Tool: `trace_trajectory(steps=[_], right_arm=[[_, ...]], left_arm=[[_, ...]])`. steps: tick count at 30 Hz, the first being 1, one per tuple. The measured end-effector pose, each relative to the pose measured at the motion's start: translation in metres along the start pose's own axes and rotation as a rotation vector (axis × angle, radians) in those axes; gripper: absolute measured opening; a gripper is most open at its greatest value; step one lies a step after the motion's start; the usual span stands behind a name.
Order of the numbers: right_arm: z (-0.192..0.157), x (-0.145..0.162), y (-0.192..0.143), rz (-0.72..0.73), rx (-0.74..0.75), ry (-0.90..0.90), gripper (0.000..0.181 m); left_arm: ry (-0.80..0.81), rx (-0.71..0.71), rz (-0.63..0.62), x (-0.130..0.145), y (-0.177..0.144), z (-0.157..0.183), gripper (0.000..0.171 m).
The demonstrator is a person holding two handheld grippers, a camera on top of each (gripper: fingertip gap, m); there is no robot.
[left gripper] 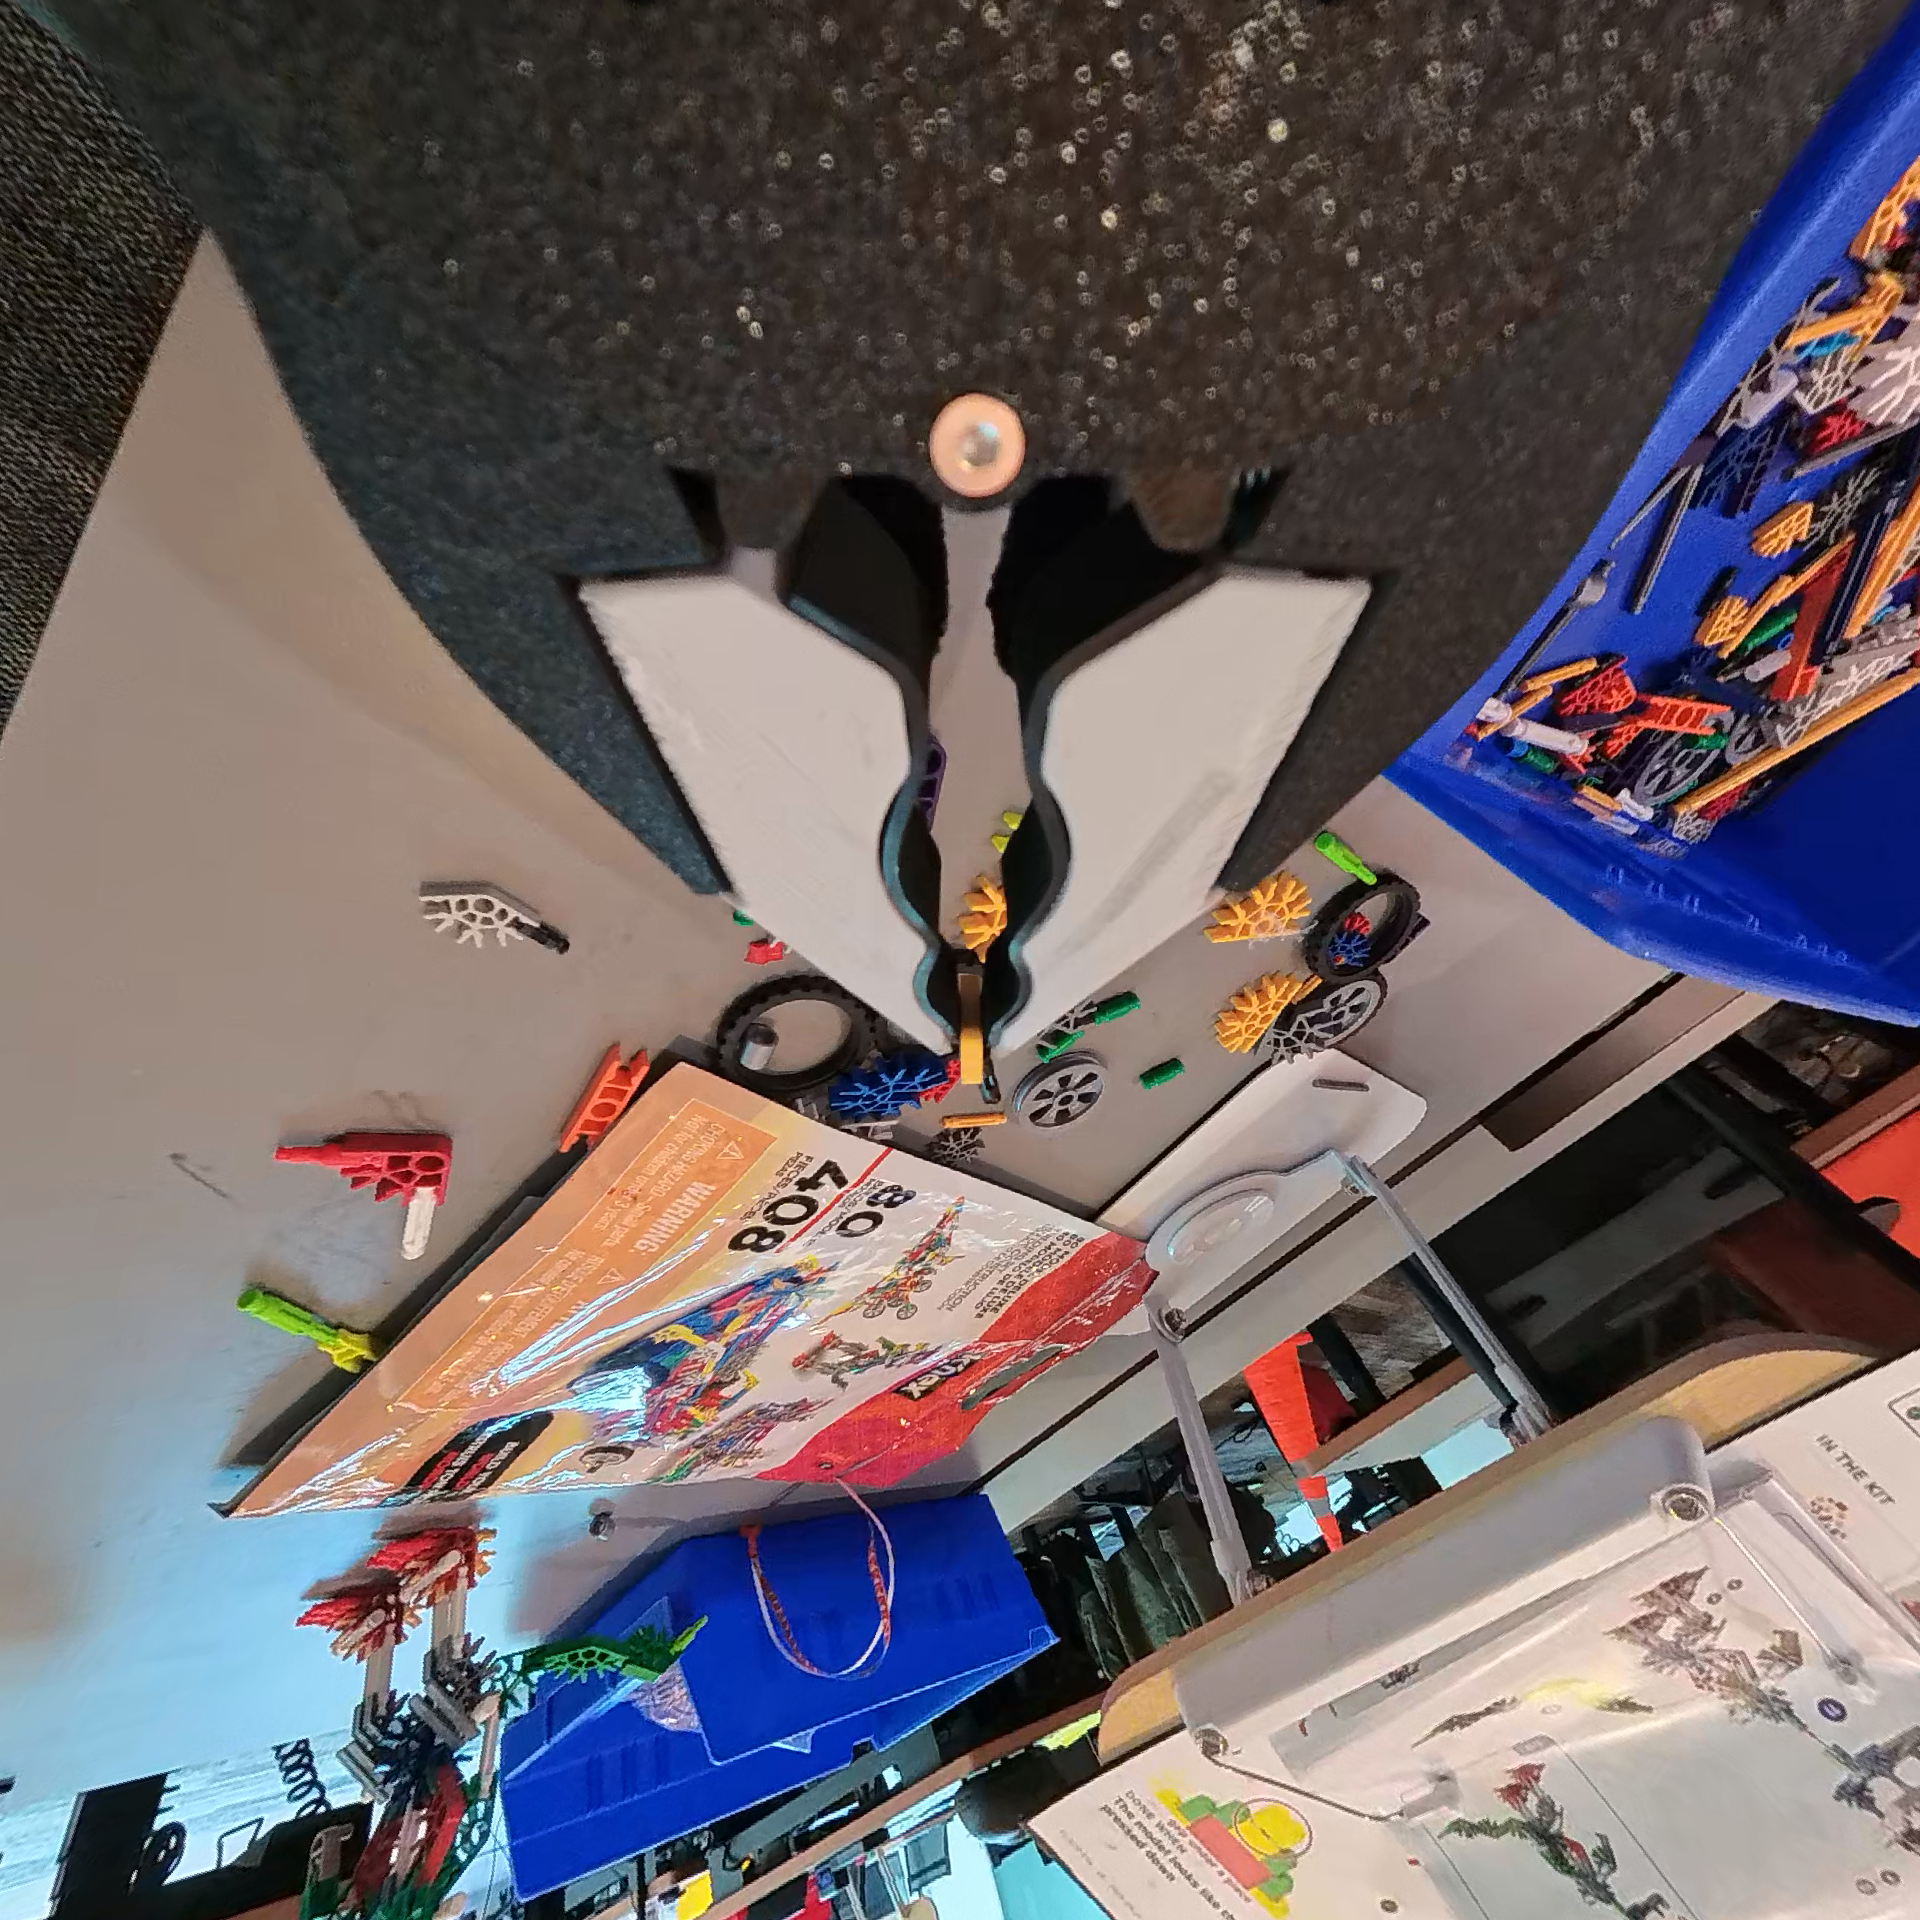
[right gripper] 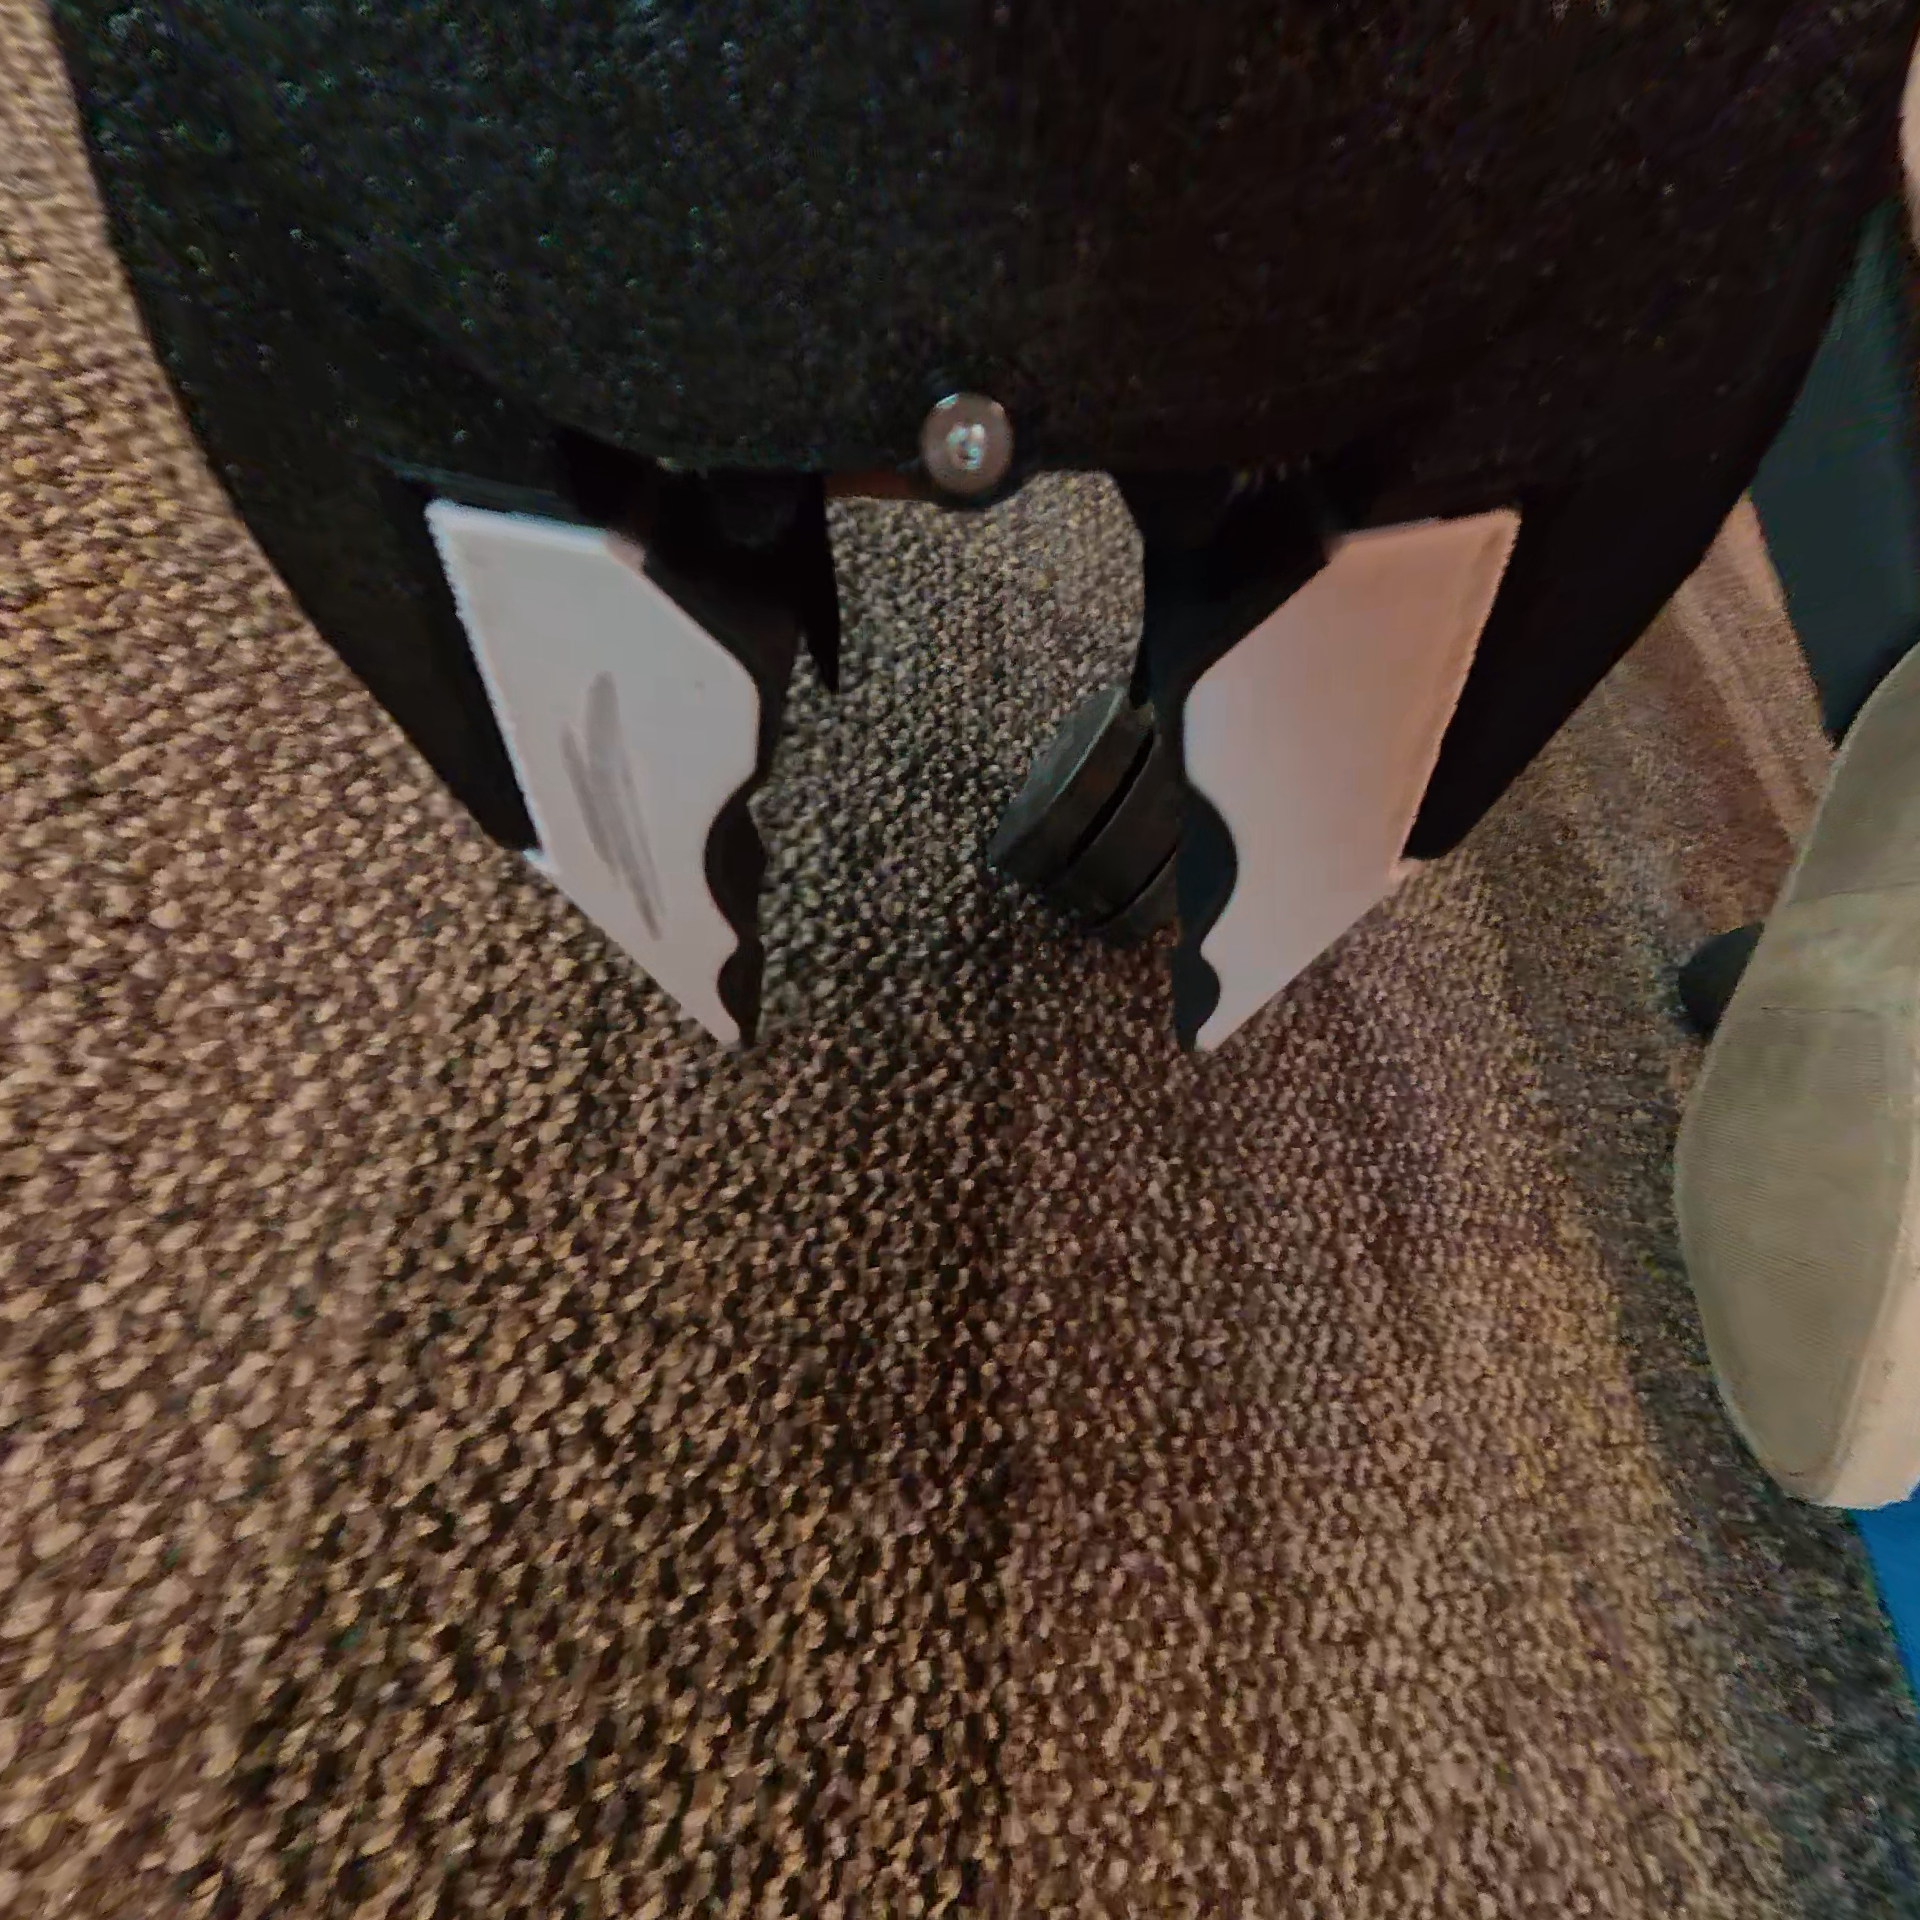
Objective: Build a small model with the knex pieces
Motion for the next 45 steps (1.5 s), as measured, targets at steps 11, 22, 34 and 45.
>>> trace_trajectory(steps=[11, 22, 34, 45], right_arm=[[0.023, 0.016, 0.022, -0.169, 0.023, 0.083, 0.095], [-0.018, -0.003, -0.083, -0.024, 0.015, 0.108, 0.093], [-0.142, -0.147, -0.48, 0.76, 0.033, -0.24, 0.082], [-0.23, -0.138, -0.481, 0.816, 0.223, -0.685, 0.087]], left_arm=[[0.017, 0.003, -0.007, 0.0, 0.001, 0.002, 0.001], [0.001, -0.006, 0.011, -0.001, -0.001, -0.001, 0.001], [0.021, -0.036, -0.008, 0.001, 0.001, -0.002, 0.001], [0.064, -0.041, -0.032, 0.002, 0.004, 0.001, 0.001]])
Point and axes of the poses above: each gripper's, where its closed fingertips meet, y out along the fingers, x out of its underside, z = x × y across the jaws, the point moved 6 cm from there along -y, back along the fingers, and after that the axes turned 7 degrees about y, right-handed, at the moved point
